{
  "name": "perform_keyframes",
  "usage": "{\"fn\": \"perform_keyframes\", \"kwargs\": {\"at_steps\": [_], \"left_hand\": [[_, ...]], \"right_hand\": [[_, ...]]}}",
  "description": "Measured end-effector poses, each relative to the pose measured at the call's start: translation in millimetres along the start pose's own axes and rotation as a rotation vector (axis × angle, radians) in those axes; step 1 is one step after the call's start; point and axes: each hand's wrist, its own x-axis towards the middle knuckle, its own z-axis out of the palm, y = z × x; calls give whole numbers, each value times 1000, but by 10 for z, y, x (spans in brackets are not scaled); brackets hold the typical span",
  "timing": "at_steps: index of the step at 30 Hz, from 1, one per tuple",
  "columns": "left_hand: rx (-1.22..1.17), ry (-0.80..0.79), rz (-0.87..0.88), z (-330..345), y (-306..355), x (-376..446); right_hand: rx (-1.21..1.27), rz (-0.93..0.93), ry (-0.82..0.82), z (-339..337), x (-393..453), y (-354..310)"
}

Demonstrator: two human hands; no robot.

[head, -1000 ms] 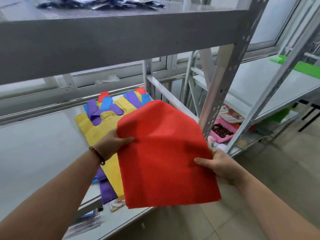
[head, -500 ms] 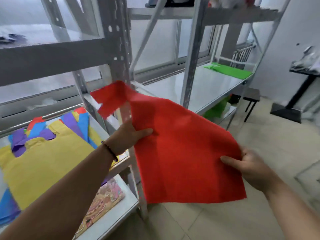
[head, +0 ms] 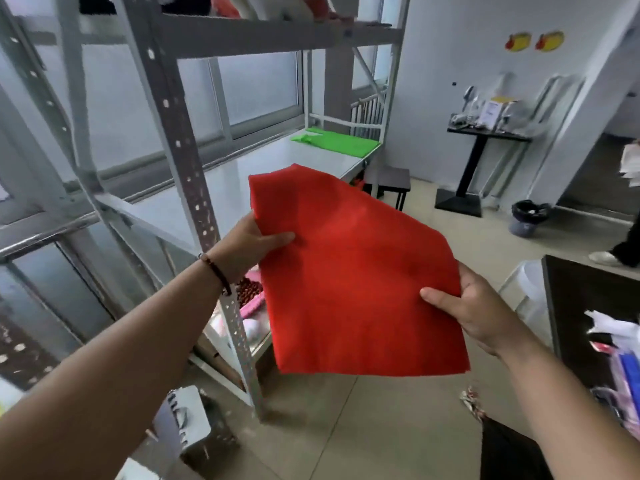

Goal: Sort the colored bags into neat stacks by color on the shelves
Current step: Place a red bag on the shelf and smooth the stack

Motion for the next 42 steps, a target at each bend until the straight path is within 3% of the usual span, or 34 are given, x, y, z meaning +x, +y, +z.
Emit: {"fn": "perform_keyframes", "kwargs": {"at_steps": [11, 19, 34, 38, 42], "left_hand": [[31, -32, 31, 516, 50, 2221], [-36, -22, -25, 779, -117, 3711], [-92, 234, -183, 1425, -707, 5986], [-182, 273, -227, 1392, -846, 6277], [-253, 228, -445, 1106, -1096, 6542]], "right_hand": [[-28, -46, 50, -832, 1752, 125], [-40, -3, -7, -1423, 3213, 289], [-87, 38, -402, -2730, 6262, 831], [-58, 98, -536, -2749, 6991, 955], [13, 236, -700, -2514, 7780, 1082]]}}
